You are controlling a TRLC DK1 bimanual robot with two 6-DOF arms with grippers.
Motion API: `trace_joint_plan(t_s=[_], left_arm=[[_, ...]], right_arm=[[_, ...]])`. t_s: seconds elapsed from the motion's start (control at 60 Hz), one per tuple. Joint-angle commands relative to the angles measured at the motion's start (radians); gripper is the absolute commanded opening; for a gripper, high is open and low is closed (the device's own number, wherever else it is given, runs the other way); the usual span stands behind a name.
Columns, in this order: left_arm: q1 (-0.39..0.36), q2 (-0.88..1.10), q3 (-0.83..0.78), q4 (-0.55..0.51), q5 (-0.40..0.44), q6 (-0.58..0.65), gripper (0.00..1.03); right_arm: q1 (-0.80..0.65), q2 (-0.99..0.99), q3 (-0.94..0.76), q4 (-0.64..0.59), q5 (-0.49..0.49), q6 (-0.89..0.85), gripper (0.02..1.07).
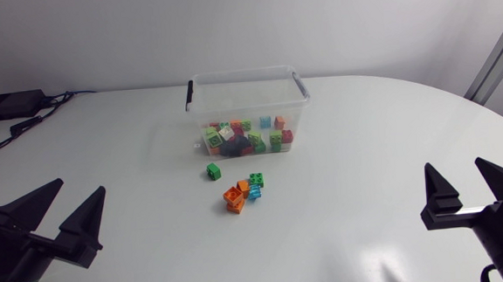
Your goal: Place the duplo bricks in the container
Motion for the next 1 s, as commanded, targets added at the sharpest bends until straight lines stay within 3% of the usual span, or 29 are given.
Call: trace_joint_plan(t_s=[0.0,0.35,0.65,0.767,0.983], left_arm=[[0.005,-0.004,-0.022,0.007,-0.004,0.011,0.99],[0.039,-0.009,-0.018,0.021,-0.005,-0.003,0.99],[0.005,0.059,0.12,-0.07,-0.005,0.012,0.96],[-0.044,0.198,0.199,-0.068,-0.005,0.012,0.96],[-0.13,0.695,0.432,-0.097,-0.005,0.06,0.96]], right_arm=[[0.008,-0.004,-0.024,-0.004,-0.002,0.026,1.03],[0.005,-0.007,-0.022,0.004,-0.001,0.022,1.03],[0.047,0.052,0.064,0.007,-0.022,-0.004,1.03],[0.059,0.18,0.13,0.034,-0.022,-0.004,1.03],[0.067,0.45,0.269,0.051,-0.047,0.002,1.03]])
